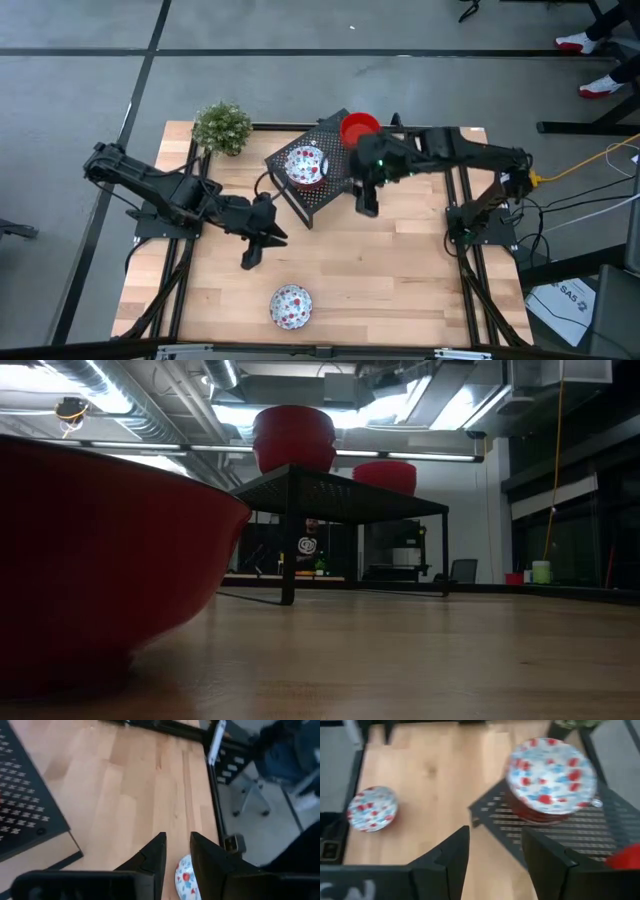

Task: Pick & Place Mini bowls
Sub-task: Stack the white patterned bowl on the white patterned bowl on the shelf

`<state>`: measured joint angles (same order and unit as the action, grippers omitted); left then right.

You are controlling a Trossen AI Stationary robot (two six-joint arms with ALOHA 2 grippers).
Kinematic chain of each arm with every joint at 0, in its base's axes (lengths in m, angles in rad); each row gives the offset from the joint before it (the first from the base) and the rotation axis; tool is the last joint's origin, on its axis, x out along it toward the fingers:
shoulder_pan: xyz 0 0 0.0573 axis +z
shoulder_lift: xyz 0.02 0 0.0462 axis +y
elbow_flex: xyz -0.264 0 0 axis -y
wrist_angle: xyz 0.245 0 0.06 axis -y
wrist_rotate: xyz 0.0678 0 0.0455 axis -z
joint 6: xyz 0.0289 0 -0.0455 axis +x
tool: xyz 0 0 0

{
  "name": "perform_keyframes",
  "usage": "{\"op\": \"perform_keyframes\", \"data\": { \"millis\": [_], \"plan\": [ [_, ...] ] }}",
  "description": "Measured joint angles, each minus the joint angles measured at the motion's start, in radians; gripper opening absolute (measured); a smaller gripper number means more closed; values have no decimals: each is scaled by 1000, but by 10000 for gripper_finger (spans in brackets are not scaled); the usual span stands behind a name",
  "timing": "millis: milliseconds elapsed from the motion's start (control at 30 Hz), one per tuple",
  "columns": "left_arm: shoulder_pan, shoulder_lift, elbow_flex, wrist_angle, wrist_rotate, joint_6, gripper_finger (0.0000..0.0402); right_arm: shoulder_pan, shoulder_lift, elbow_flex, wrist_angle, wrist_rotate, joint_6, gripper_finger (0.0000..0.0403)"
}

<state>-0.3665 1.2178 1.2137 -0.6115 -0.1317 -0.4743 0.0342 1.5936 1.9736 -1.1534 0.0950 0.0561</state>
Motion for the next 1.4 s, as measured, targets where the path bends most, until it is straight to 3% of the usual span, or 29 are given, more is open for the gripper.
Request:
{"op": "perform_keyframes", "data": {
  "millis": [300, 567, 767, 1400],
  "plan": [
    [-92, 100, 0, -74, 3, 104, 81, 190, 5, 0, 6, 6, 116, 179],
    [-147, 219, 0, -81, 44, 314, 81, 369, 53, -1, 25, 172, 314, 179],
    [-187, 280, 19, -82, 63, 358, 86, 457, 131, -1, 100, 192, 462, 179],
    [-408, 397, 78, -86, 31, 514, 187, 620, 327, -1, 197, 189, 941, 179]
  ]
}}
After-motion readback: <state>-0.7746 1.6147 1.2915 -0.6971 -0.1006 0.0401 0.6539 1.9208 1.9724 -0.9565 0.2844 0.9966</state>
